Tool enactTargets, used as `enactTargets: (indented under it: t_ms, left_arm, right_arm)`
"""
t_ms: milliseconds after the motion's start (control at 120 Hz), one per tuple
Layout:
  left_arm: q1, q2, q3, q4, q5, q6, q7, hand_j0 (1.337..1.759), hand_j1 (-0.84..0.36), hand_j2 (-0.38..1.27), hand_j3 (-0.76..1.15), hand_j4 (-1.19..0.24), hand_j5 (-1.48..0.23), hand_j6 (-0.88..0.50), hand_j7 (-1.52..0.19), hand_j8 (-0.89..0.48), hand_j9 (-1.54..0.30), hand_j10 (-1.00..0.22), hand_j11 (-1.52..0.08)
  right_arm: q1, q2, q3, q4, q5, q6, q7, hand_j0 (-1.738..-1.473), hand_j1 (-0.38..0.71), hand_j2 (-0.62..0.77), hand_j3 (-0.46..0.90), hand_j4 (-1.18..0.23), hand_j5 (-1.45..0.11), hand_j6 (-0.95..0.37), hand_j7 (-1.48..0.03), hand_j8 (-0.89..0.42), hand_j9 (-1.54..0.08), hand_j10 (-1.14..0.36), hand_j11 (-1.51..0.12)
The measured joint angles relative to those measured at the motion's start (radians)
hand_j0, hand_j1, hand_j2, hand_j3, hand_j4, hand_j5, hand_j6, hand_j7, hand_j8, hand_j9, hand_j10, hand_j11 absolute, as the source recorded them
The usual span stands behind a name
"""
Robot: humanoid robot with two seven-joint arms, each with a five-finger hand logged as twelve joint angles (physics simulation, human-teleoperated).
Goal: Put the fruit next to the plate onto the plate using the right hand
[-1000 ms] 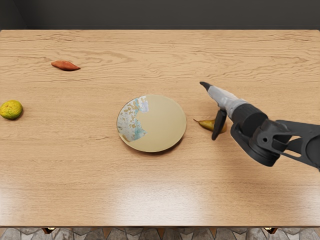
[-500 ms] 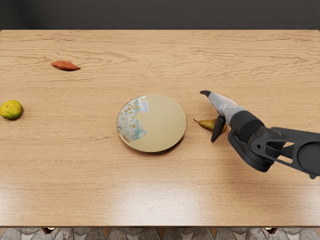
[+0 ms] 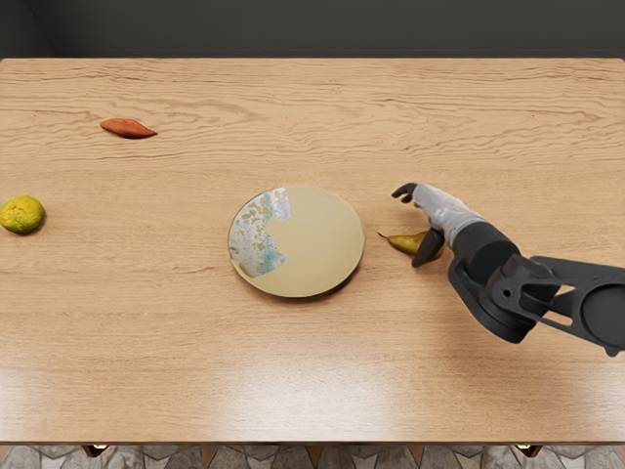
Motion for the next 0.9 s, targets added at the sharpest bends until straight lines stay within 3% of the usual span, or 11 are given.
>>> enactTargets:
  t_ms: [483, 767, 900]
  left_arm:
    - [0.000, 0.000, 0.000, 0.000, 0.000, 0.000, 0.000, 1.658, 0.34, 0.00, 0.00, 0.00, -0.01, 0.00, -0.01, 0.00, -0.01, 0.00, -0.01]
    - [0.001, 0.000, 0.000, 0.000, 0.000, 0.000, 0.000, 1.658, 0.34, 0.00, 0.00, 0.00, -0.01, 0.00, -0.01, 0.00, -0.01, 0.00, -0.01]
    - [0.001, 0.000, 0.000, 0.000, 0.000, 0.000, 0.000, 1.658, 0.34, 0.00, 0.00, 0.00, -0.01, 0.00, -0.01, 0.00, -0.01, 0.00, -0.01]
  right_arm:
    - [-0.009, -0.012, 0.000, 0.002, 0.006, 0.001, 0.000, -1.658, 0.09, -0.06, 0.00, -0.37, -0.49, -0.38, -0.49, -0.37, -0.49, -0.37, -0.49]
    - [-0.008, -0.012, 0.001, 0.002, 0.013, 0.012, 0.000, -1.657, 0.26, -0.05, 0.00, -0.52, -0.68, -0.52, -0.68, -0.51, -0.68, -0.50, -0.68]
    - [-0.008, -0.012, 0.001, 0.002, 0.012, 0.016, 0.000, -1.656, 0.29, 0.06, 0.00, -0.59, -0.76, -0.55, -0.76, -0.51, -0.76, -0.50, -0.77]
